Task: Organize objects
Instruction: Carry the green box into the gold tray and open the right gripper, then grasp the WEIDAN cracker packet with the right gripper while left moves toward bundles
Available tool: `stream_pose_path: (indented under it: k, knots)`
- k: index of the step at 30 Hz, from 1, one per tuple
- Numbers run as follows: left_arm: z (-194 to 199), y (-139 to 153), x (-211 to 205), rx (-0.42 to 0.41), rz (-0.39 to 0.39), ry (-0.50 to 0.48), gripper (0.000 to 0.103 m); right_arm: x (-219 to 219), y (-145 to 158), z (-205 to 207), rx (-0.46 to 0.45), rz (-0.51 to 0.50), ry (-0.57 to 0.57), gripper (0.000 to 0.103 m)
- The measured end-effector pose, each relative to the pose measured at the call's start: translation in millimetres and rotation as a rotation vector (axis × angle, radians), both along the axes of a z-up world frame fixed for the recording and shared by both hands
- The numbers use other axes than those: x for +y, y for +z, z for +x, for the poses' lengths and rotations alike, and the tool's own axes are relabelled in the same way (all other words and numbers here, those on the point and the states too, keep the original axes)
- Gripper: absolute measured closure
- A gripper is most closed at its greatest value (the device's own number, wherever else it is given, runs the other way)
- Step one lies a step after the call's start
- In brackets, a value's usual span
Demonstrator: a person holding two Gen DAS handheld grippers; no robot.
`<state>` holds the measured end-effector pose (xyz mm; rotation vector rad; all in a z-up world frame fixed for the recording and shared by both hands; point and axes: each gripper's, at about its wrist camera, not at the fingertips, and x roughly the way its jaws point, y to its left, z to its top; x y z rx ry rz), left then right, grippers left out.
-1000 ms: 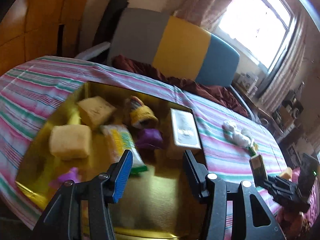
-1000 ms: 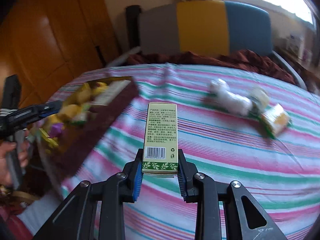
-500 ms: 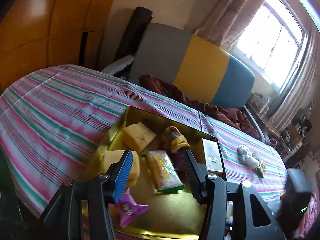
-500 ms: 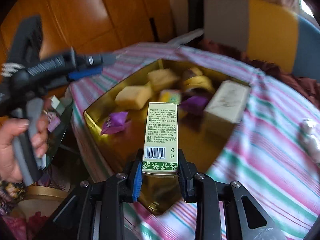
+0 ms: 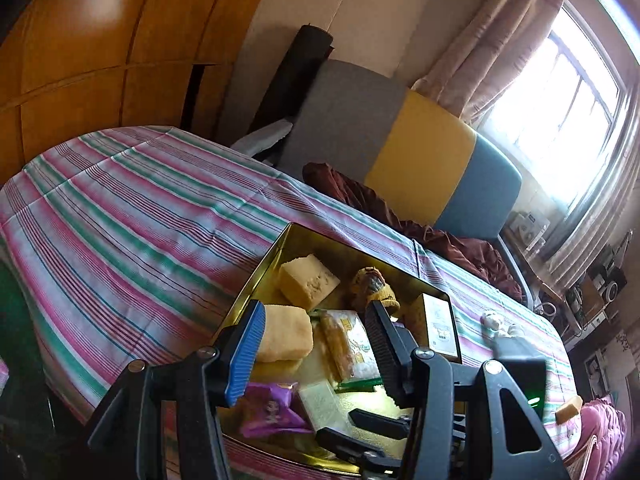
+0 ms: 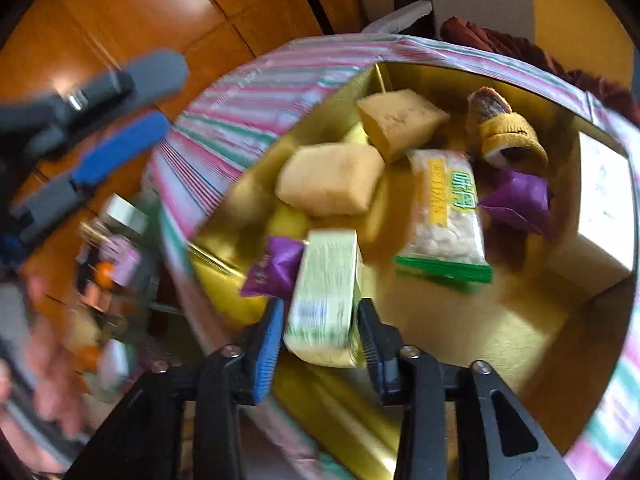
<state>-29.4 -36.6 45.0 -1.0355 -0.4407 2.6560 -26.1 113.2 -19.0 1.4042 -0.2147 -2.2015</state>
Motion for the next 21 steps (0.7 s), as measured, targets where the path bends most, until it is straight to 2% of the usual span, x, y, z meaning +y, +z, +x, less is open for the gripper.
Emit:
stream_pose_path:
  k: [6,12,17,21]
  knots:
    - [-0.5,-5.6,11.4,-0.023,0.015,-0.022,0.050,34.1,22.2,17.2,0.095,-0.006,-0.055,0.049]
    - [7.4,-11.8,47.6,-0.033,0.002,-0.117,0.050,77.1,31.9,26.3,0.132,-0.017,-0.159,0.048]
    - [16.3,-14.2,80.8,-0.041,-0.011,-0.212,0.050,121.3,41.4,36.1,0.182,0.032,-0.263,0.047]
    - [25.5,-15.7,110.1,-0.050,-0.021,-0.291,0.050,160.1,37.0,40.1,0.172,0.045,-0.351,0.046]
